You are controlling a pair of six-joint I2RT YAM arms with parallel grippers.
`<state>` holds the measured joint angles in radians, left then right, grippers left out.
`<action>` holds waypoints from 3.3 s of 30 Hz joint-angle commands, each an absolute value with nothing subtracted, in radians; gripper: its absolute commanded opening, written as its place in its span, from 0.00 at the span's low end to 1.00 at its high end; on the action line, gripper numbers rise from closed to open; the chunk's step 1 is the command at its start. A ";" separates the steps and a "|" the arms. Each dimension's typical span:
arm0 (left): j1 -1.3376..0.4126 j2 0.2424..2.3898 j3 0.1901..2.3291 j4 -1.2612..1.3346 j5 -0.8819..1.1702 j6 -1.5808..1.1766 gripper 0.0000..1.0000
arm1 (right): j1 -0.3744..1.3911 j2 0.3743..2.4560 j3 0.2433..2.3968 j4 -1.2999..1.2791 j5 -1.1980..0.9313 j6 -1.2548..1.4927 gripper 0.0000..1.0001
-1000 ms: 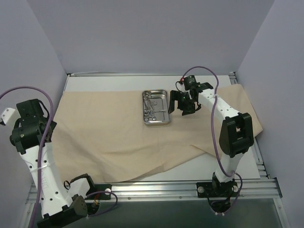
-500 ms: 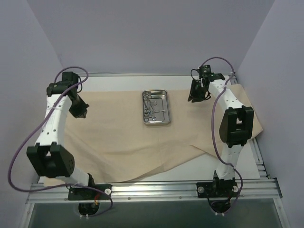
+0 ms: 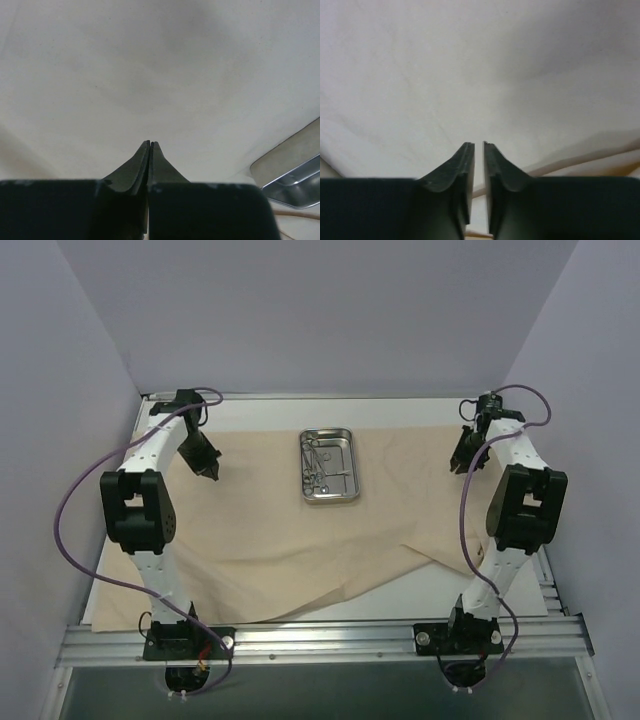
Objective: Open and lay out the surgical kit
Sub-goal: Move the surgical kit at the center of the board.
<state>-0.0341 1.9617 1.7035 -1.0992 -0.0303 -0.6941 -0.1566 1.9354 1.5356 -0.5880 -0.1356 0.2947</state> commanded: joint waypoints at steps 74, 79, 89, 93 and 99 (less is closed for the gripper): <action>0.084 2.505 2.479 -0.968 0.255 -0.579 0.45 | -0.152 2.516 2.333 -0.555 -0.330 0.380 0.60; 0.034 2.289 2.379 -1.046 0.127 -0.489 0.46 | -0.144 2.373 2.295 -0.669 -0.209 0.359 0.82; -0.043 1.915 1.904 -1.081 0.074 -0.333 0.45 | -0.153 2.083 1.958 -0.817 0.083 0.319 0.83; -0.012 1.761 1.666 -0.991 0.145 -0.337 0.45 | -0.155 2.042 1.830 -0.830 0.161 0.311 0.72; 0.035 1.764 1.646 -0.985 0.251 -0.362 0.45 | -0.132 2.060 1.816 -0.923 0.282 0.330 0.71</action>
<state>0.0387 1.7844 1.6066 -1.0389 0.1764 -0.3729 -0.1440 2.0731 1.8111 -0.8272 0.1608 0.3195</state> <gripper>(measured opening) 0.451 0.699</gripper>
